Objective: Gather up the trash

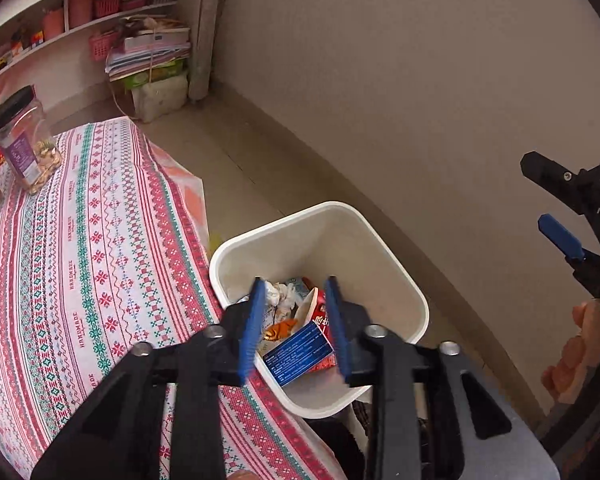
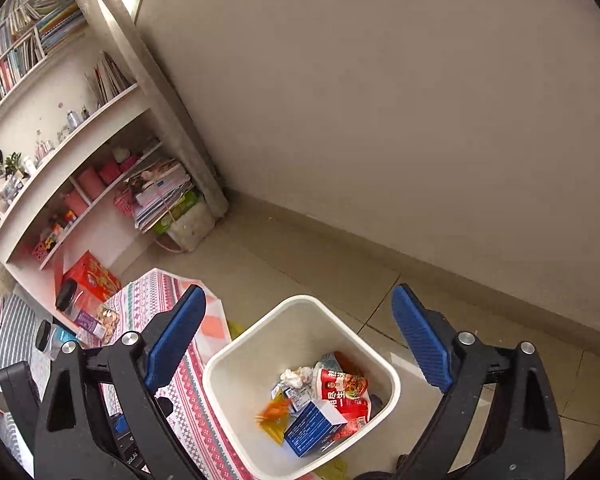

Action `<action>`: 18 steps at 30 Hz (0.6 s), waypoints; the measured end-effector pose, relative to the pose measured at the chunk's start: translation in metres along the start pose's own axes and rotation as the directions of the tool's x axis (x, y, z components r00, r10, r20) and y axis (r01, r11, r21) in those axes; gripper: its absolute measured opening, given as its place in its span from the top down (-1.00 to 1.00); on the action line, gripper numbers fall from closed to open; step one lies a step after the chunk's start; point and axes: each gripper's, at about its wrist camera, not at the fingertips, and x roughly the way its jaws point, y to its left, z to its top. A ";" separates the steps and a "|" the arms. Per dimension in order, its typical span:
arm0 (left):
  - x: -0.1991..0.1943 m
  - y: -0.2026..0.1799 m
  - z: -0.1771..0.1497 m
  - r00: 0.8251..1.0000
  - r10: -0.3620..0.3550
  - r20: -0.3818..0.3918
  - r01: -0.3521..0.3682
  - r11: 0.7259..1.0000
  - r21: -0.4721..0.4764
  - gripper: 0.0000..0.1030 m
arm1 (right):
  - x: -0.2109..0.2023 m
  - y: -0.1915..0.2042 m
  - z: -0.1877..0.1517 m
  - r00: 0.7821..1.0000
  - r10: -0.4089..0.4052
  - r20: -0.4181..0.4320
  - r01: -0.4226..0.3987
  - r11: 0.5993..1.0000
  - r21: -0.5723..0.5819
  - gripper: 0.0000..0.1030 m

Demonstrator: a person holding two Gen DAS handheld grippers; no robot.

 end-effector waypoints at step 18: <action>-0.179 0.084 -0.052 0.727 0.566 0.390 -0.514 0.824 -0.237 -0.87 | -0.056 0.137 -0.059 0.980 0.176 0.090 -0.144 0.949 -0.280 -0.87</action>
